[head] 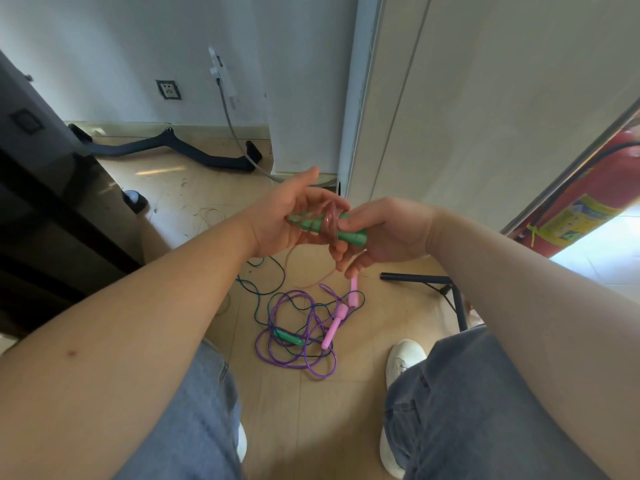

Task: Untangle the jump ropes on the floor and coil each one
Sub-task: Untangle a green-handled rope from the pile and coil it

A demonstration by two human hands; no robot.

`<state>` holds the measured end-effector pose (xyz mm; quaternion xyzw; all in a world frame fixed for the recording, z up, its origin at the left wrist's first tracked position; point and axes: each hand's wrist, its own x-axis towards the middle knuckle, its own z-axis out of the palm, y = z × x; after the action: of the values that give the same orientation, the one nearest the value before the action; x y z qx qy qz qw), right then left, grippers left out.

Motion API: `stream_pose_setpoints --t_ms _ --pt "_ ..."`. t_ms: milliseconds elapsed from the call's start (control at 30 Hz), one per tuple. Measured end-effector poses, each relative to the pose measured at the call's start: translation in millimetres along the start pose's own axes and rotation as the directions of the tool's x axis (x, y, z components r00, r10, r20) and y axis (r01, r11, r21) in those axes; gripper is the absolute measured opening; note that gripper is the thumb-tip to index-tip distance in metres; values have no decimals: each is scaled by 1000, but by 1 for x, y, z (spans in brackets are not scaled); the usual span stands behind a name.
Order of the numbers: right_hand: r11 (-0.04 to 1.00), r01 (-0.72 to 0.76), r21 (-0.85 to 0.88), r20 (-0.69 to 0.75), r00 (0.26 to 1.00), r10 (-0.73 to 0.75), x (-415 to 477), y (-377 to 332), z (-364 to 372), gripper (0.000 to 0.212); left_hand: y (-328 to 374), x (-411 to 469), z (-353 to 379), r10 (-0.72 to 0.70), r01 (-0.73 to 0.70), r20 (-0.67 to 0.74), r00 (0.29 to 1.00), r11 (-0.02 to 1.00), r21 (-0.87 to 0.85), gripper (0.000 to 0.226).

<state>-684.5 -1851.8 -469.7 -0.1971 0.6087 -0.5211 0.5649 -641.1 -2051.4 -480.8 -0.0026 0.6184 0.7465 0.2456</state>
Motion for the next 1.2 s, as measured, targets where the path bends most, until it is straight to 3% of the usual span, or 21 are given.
stream_pose_setpoints --t_ms 167,300,400,600,867,1067,1200 --pt "998 -10 59 79 997 6 -4 -3 0 25 2 -2 -6 -20 30 -81 996 991 128 63" --pt "996 -85 -8 240 967 84 -6 -5 5 19 6 -1 -6 159 -58 -276 948 938 342 59" --pt "983 -166 -77 303 936 182 -2 -4 11 22 4 -1 -1 285 -128 -296 912 881 456 62" --pt "932 -334 -137 237 903 359 7 1 23 23 1 1 13 368 -199 -264 892 842 501 66" --pt "908 -330 -258 194 903 383 3 0 21 26 -1 5 0 412 -127 -375 831 795 593 69" --pt "958 -200 -206 305 917 257 -3 -7 24 25 -7 10 1 403 -91 -380 833 776 624 62" --pt "993 -22 -117 237 970 50 -11 -10 14 18 -8 8 7 168 104 -405 899 816 569 59"
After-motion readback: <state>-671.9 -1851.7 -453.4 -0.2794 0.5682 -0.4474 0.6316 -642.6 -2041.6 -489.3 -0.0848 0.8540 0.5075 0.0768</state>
